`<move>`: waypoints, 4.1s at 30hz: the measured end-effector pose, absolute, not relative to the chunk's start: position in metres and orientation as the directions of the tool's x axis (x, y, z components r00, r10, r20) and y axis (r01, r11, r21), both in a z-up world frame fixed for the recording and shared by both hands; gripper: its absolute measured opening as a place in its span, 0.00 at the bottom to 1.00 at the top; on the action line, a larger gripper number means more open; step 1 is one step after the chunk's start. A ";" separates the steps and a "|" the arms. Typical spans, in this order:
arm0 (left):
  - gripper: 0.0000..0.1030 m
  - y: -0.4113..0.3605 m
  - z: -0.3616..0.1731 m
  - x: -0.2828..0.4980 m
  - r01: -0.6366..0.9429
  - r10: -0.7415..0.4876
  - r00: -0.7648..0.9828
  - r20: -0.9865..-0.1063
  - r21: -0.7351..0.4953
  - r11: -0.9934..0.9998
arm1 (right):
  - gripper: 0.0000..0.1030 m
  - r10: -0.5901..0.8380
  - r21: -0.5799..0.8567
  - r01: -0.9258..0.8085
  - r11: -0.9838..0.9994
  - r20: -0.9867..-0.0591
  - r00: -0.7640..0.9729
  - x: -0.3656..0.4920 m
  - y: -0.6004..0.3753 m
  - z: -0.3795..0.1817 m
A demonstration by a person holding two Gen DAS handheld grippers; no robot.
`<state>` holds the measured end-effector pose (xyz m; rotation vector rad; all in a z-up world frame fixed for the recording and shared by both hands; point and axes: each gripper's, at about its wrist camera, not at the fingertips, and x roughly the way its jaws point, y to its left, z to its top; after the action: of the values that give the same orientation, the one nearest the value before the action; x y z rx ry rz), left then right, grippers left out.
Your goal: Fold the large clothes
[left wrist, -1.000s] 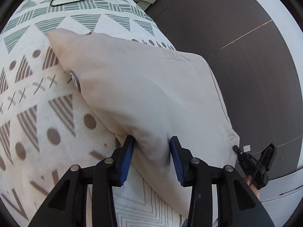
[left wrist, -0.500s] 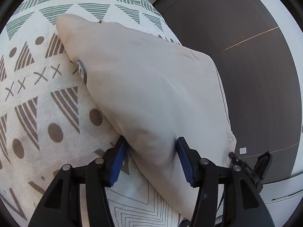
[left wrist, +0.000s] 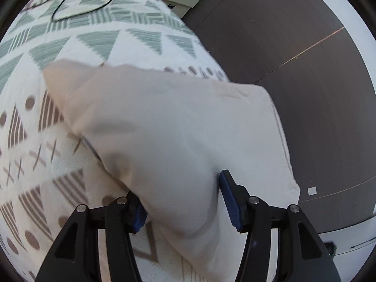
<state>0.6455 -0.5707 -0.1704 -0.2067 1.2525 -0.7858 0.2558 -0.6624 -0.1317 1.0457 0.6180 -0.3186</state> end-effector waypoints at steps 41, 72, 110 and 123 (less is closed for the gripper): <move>1.00 -0.331 0.026 0.483 0.620 -0.632 0.449 -0.632 -0.289 0.730 | 1.00 -0.168 0.522 0.526 0.671 -0.584 0.794 0.156 -0.501 -0.024; 1.00 -0.147 0.058 0.189 0.493 -0.497 0.764 -0.413 -0.124 0.861 | 1.00 -0.091 0.328 0.282 0.902 -0.495 0.864 0.017 -0.399 0.026; 1.00 -0.113 0.043 0.029 0.371 -0.386 0.855 -0.345 -0.113 0.922 | 1.00 0.013 0.298 0.114 0.948 -0.395 0.919 -0.083 -0.328 -0.007; 1.00 -0.109 0.038 0.036 0.355 -0.379 0.852 -0.362 -0.134 0.925 | 1.00 0.011 0.300 0.121 0.946 -0.403 0.915 -0.082 -0.314 -0.008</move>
<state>0.0359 -0.1086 0.0383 -0.0631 0.3936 -0.3863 -0.0824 -0.3136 -0.0081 0.3270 0.4126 -0.0581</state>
